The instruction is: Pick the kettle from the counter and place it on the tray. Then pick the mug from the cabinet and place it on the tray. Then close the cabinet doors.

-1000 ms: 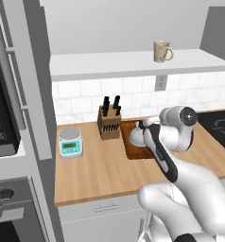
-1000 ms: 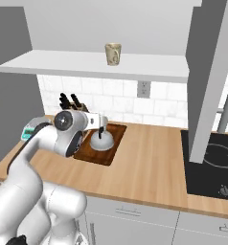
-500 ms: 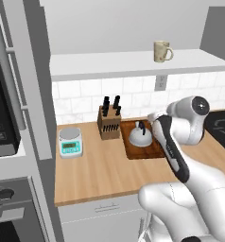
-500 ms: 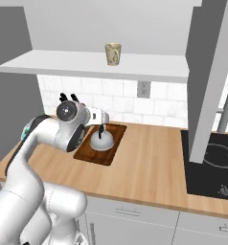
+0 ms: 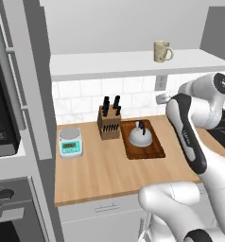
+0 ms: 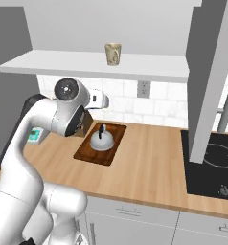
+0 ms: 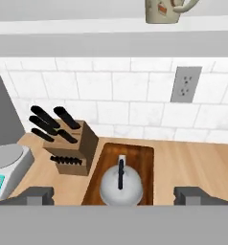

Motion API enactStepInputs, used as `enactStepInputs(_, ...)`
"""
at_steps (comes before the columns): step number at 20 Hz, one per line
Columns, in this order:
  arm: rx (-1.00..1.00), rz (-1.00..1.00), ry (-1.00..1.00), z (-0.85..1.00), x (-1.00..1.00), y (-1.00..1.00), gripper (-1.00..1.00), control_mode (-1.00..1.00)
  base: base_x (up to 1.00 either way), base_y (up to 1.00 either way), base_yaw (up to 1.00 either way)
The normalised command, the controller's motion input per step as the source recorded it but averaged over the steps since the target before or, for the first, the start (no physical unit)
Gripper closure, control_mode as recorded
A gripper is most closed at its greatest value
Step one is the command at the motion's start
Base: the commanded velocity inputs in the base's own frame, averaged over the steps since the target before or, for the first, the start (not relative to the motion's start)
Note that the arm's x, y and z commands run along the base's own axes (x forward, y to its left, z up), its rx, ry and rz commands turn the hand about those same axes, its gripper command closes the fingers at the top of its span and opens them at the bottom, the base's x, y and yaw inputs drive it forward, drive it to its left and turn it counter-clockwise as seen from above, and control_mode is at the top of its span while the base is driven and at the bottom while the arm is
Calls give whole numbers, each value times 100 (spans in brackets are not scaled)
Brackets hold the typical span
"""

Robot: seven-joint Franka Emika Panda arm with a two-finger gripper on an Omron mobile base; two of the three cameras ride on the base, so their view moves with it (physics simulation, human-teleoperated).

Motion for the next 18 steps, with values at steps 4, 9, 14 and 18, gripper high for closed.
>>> enactStepInputs(4, 5, 3, 2, 82, -1, -10, -100, -100, 0, 0, 0)
enactStepInputs(9, 11, 2, 0, 37, 0, -28, -100, -100, 0, 0, 0)
enactStepInputs(14, 3, 1, 3, -1, 0, -7, -100, -100, 0, 0, 0)
enactStepInputs(18, 5, 0, -3, 13, 4, -9, -100, -100, 0, 0, 0)
